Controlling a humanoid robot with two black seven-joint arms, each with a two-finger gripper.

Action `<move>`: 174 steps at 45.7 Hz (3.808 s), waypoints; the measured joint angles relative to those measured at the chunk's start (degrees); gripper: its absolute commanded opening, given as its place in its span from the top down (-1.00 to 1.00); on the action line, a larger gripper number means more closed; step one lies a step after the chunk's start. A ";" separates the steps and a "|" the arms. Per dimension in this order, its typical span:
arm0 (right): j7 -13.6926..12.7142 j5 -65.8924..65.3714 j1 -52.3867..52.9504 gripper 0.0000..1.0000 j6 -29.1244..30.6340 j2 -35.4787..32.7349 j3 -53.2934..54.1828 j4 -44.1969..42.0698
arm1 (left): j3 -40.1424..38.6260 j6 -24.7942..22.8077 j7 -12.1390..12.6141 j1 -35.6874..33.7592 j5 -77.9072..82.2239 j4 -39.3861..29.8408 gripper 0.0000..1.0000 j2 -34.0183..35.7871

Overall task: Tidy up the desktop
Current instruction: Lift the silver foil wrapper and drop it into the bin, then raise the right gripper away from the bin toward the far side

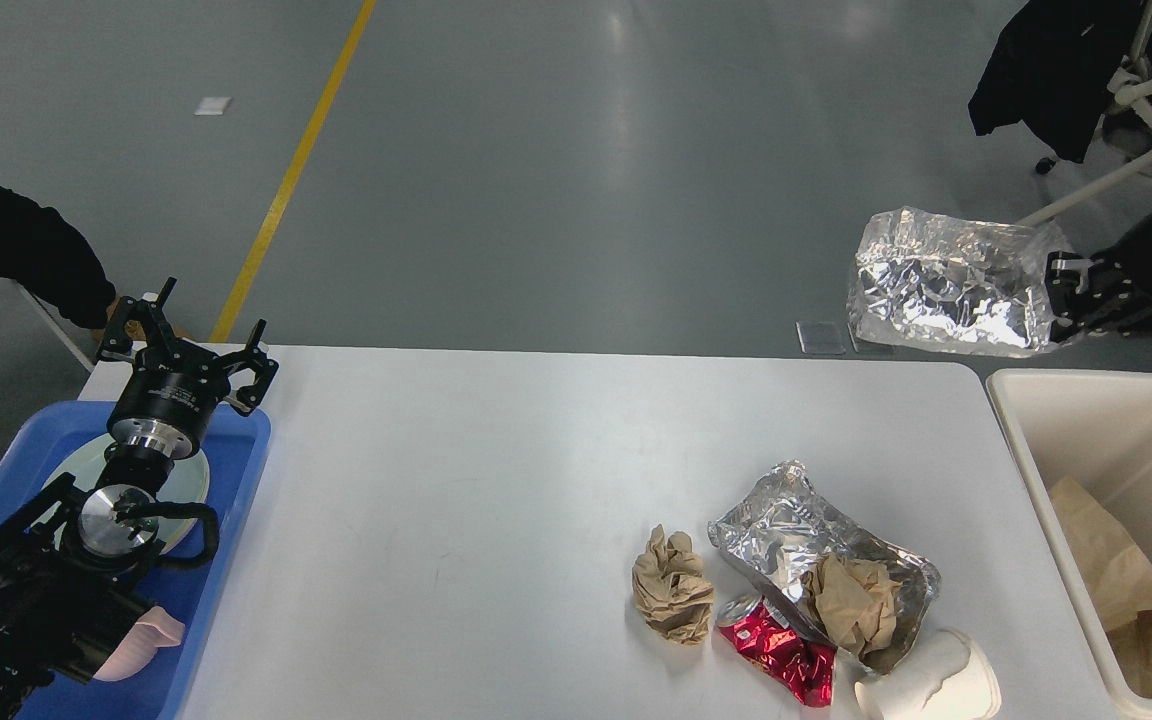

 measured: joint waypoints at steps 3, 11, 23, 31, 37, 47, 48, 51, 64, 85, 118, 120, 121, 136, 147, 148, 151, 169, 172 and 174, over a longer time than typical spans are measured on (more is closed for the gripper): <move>0.00 -0.23 5.46 1.00 0.94 -0.09 -3.37 1.72 | 0.00 0.00 0.00 0.00 0.00 0.00 -0.93 0.00; -0.30 -0.71 18.26 1.00 1.29 0.86 -10.02 5.51 | 0.00 0.00 0.00 0.00 -0.01 0.00 -0.93 0.00; -0.89 -1.11 26.74 1.00 1.30 6.10 -10.70 6.40 | 0.00 0.00 0.00 0.00 0.00 0.00 -0.93 0.00; -0.82 -0.95 27.67 1.00 1.30 7.10 -10.54 6.43 | 0.00 0.00 0.00 0.00 0.00 0.00 -0.93 0.00; -1.03 -1.98 25.87 1.00 1.30 6.03 -12.68 5.14 | 0.00 0.00 0.00 0.00 0.00 0.00 -0.93 0.00; -1.21 -8.05 11.75 1.00 1.30 -2.69 -16.91 -4.55 | 0.00 0.00 0.00 0.00 0.00 0.00 -0.93 0.00; -1.22 -8.74 10.12 1.00 1.30 -3.59 -17.00 -5.45 | 0.00 0.00 0.00 0.00 0.00 0.00 -0.93 0.00; -1.22 -10.17 4.50 1.00 1.30 -6.12 -17.13 -8.48 | 0.00 0.00 0.00 0.00 0.00 0.00 -0.93 0.00; -1.05 -10.58 -22.07 1.00 -11.62 -7.93 -16.33 -15.73 | 0.00 0.00 0.00 0.00 0.00 0.00 -0.93 0.00; -1.11 -10.44 -53.87 1.00 -38.39 1.63 -8.49 -19.48 | 0.00 0.00 0.00 0.00 0.00 0.00 -0.93 0.00; -1.05 -10.34 -60.88 -1.00 -41.54 6.09 -3.51 -24.24 | 0.00 0.00 0.00 0.00 0.00 0.00 -0.93 0.00; -1.05 -10.30 -60.96 -1.00 -41.49 5.89 -3.41 -24.23 | 0.00 0.00 0.00 0.00 0.00 0.00 -0.93 0.00; -1.05 -10.30 -61.01 -1.00 -41.46 5.79 -3.40 -24.20 | 0.00 0.00 0.00 0.00 0.00 0.00 -0.93 0.00; -1.03 -10.05 -49.60 -1.00 -35.49 1.69 -3.70 -19.55 | 0.00 0.00 0.00 0.00 -0.01 0.00 -0.93 0.00; -1.01 -10.03 -16.76 -1.00 -9.89 0.15 -8.03 -12.07 | 0.00 0.00 0.00 0.00 -0.01 0.00 -0.93 0.00; -0.99 -10.04 -14.40 -1.00 -7.67 0.99 -8.43 -11.63 | 0.00 0.00 0.00 0.00 0.00 0.00 -0.93 0.00; -0.96 -10.08 -7.16 -1.00 -1.87 4.22 -9.67 -10.22 | 0.00 0.00 0.00 0.00 -0.01 0.00 -0.93 0.00; -0.46 -9.81 22.52 -1.00 1.30 25.75 -6.50 4.63 | 0.00 0.00 0.00 0.00 0.00 0.00 -0.93 0.00; -0.46 -9.64 24.47 -1.00 1.31 26.51 -3.78 6.52 | 0.00 0.00 0.00 0.00 -0.01 0.00 -0.93 0.00; -0.47 -9.57 25.28 -1.00 1.31 26.76 -2.17 7.07 | 0.00 0.00 0.00 0.00 0.00 0.00 -0.93 0.00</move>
